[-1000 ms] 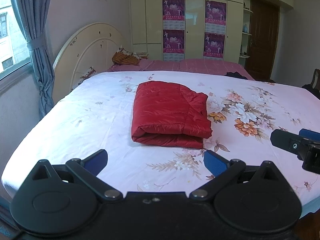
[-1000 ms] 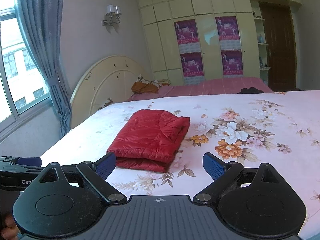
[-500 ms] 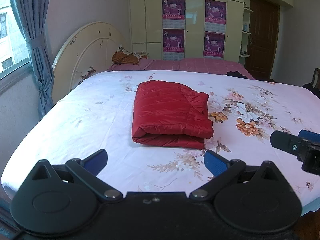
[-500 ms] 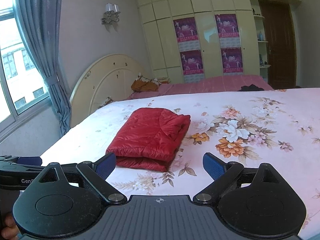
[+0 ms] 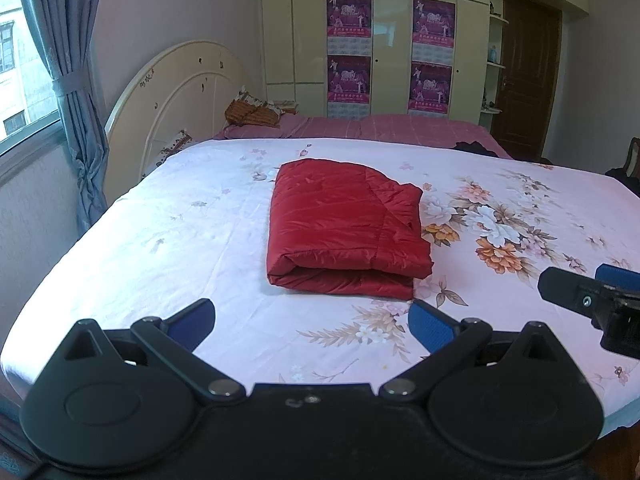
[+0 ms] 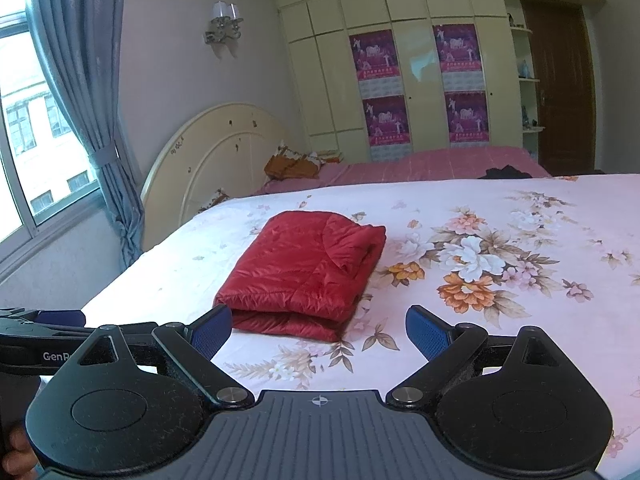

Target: Fold large clothes

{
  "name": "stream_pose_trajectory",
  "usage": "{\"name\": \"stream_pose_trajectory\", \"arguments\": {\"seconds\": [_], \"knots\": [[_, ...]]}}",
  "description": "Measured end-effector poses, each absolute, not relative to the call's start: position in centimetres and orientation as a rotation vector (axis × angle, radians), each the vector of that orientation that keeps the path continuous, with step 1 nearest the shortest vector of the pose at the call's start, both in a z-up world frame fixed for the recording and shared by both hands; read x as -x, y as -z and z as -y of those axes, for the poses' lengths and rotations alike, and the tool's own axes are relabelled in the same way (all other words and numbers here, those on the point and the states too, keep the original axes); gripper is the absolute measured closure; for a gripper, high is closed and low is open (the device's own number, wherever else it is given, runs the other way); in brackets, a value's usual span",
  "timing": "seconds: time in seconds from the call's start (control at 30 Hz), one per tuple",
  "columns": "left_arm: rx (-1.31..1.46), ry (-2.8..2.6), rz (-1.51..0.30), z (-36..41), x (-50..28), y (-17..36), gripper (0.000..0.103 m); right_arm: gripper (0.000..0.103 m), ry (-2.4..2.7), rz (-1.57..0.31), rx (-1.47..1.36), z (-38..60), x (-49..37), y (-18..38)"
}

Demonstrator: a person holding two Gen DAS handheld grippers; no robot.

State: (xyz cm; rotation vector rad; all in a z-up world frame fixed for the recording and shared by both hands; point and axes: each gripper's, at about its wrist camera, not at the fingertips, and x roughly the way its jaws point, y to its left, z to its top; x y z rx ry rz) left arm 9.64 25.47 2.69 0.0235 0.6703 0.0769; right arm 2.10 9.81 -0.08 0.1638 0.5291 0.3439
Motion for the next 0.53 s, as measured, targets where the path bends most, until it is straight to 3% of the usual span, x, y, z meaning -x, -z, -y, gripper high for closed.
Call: {"name": "stream_pose_trajectory", "arguments": {"seconds": [0.3, 0.43, 0.53], "knots": [[-0.017, -0.010, -0.692, -25.8, -11.2, -1.7, 0.001, 0.010, -0.337, -0.550, -0.166, -9.8, -3.0, 0.8], [-0.010, 0.015, -0.650, -25.7, -11.8, -1.2, 0.006, 0.010, -0.316, -0.569, -0.174, -9.3, -4.0, 1.5], [-0.008, 0.007, -0.663, -25.8, -13.3, -1.0, 0.002, 0.010, -0.296, -0.587, -0.182, -8.9, -4.9, 2.1]]}}
